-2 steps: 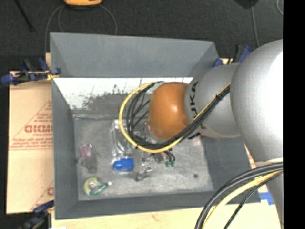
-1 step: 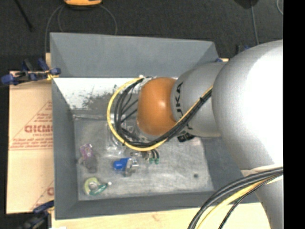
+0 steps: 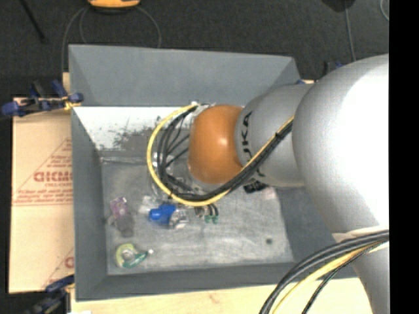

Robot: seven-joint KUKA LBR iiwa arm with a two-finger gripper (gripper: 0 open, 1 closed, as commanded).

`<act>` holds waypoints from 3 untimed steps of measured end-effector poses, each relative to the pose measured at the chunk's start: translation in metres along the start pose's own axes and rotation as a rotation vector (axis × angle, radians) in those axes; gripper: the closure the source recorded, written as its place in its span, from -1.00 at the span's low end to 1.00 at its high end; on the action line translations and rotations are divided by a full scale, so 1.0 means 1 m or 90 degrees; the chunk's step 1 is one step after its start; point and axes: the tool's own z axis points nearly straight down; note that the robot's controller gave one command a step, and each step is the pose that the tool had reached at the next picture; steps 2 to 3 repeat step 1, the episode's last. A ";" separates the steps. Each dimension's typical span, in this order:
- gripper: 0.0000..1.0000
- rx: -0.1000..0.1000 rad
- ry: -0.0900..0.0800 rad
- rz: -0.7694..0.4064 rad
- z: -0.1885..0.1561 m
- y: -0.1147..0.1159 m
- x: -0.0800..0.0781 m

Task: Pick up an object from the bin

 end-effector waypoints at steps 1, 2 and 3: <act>1.00 -0.001 0.000 0.010 -0.133 0.011 -0.033; 1.00 -0.001 0.000 0.010 -0.133 0.011 -0.033; 1.00 -0.001 0.000 0.010 -0.133 0.011 -0.033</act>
Offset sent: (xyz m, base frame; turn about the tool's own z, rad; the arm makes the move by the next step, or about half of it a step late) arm 0.0279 0.0112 0.1274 0.0217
